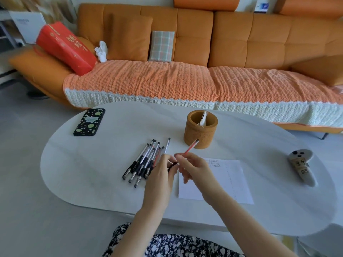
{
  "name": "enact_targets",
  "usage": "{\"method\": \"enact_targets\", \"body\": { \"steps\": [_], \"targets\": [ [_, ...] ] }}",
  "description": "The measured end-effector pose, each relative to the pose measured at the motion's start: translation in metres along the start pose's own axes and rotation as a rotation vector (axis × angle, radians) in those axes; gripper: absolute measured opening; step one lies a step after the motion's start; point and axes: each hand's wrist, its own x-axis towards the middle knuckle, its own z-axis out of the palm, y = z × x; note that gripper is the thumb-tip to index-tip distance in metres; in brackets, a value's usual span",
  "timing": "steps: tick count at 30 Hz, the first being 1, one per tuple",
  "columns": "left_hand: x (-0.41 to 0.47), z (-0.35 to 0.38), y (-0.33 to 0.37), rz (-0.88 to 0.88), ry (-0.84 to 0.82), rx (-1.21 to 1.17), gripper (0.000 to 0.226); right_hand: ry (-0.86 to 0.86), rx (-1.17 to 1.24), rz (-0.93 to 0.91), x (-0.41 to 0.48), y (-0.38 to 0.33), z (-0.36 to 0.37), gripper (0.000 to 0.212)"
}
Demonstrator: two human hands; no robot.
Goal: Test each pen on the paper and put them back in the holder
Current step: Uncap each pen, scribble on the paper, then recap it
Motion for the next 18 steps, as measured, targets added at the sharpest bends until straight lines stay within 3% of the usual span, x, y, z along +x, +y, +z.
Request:
{"method": "enact_targets", "body": {
  "steps": [4, 8, 13, 18],
  "targets": [
    [0.002, 0.001, 0.001, -0.096, -0.117, -0.099, 0.009, 0.05, -0.009, -0.047, 0.003, 0.002, -0.002, 0.022],
    [0.006, 0.008, 0.0, -0.092, -0.184, -0.011, 0.022, 0.047, 0.028, -0.065, 0.005, 0.008, -0.006, 0.023],
    [0.012, 0.017, -0.003, -0.041, -0.165, -0.007, 0.026, 0.055, 0.056, -0.071, 0.013, 0.015, -0.017, 0.023],
    [0.021, 0.025, -0.003, -0.097, -0.186, -0.128, 0.026, 0.073, 0.083, -0.097, 0.021, 0.024, -0.022, 0.023]
  ]
}}
